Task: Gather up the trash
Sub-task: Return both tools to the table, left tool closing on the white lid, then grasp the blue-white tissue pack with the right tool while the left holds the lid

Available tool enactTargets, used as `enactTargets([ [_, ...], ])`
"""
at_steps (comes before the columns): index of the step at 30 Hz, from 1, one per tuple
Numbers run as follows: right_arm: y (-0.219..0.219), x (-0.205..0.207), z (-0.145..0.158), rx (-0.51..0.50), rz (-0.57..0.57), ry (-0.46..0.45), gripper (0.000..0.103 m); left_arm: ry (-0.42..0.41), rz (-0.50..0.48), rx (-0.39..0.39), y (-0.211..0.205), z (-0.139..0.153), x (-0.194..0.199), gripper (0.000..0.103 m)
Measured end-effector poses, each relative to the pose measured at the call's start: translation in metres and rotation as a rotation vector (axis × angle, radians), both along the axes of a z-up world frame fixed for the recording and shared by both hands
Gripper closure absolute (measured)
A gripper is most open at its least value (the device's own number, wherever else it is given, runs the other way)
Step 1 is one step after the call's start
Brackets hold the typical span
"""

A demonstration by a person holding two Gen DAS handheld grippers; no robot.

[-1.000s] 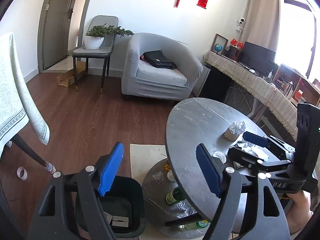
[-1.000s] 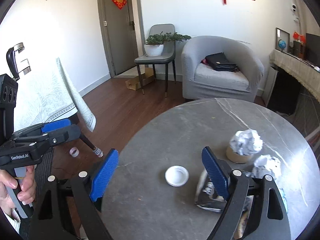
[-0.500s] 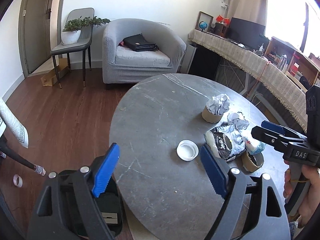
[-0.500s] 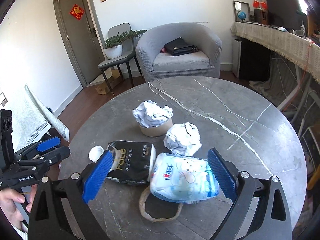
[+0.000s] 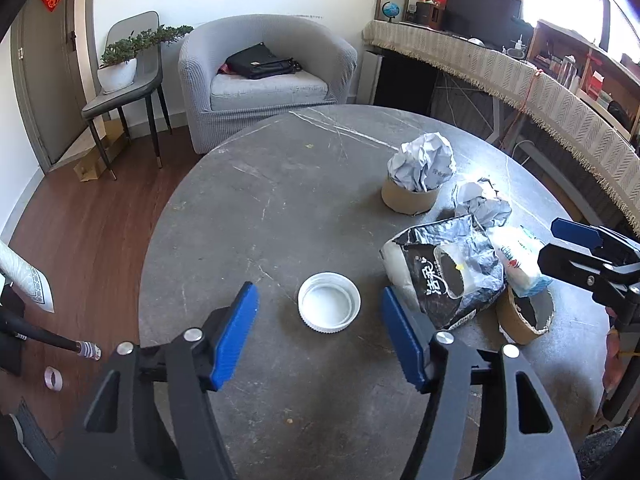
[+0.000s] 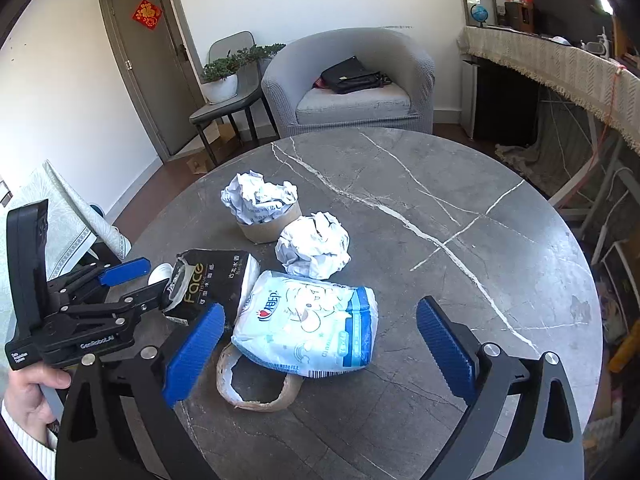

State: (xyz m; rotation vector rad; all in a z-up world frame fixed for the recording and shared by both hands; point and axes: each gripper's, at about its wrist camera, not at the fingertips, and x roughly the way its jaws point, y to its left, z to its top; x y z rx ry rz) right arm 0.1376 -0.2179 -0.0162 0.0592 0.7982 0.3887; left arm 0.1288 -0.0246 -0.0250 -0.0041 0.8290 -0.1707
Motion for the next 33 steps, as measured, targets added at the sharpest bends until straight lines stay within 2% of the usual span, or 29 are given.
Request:
enactTargets([
  [2,0.0,-0.001,0.002,-0.007,0.006,-0.004,0.005,0.0,-0.006,0.013,-0.003,0.0,0.002,0.046],
  [6,0.004,-0.002,0.001,-0.005,0.027,0.005,0.005,-0.002,-0.003,0.004,-0.003,0.0,0.003,0.068],
  [7,0.007,-0.002,0.001,-0.011,0.032,0.006,0.005,-0.003,-0.008,0.002,-0.004,0.001,0.003,0.07],
  [11,0.011,-0.001,-0.001,-0.025,0.025,0.009,0.006,-0.023,-0.007,-0.018,-0.001,0.004,-0.002,0.07],
  [17,0.016,0.002,-0.006,-0.032,0.013,0.03,0.006,-0.039,0.003,-0.092,0.005,0.012,-0.004,0.07],
  [28,0.025,0.008,-0.014,-0.088,-0.029,0.047,0.006,-0.048,-0.004,-0.1,0.015,0.016,-0.008,0.07],
  [31,0.024,0.009,-0.016,-0.069,-0.021,0.062,0.028,-0.054,0.002,-0.11,0.021,0.019,-0.01,0.07],
  [33,0.025,0.007,-0.012,-0.089,-0.033,0.042,0.029,-0.058,0.008,-0.122,0.025,0.021,-0.011,0.07],
])
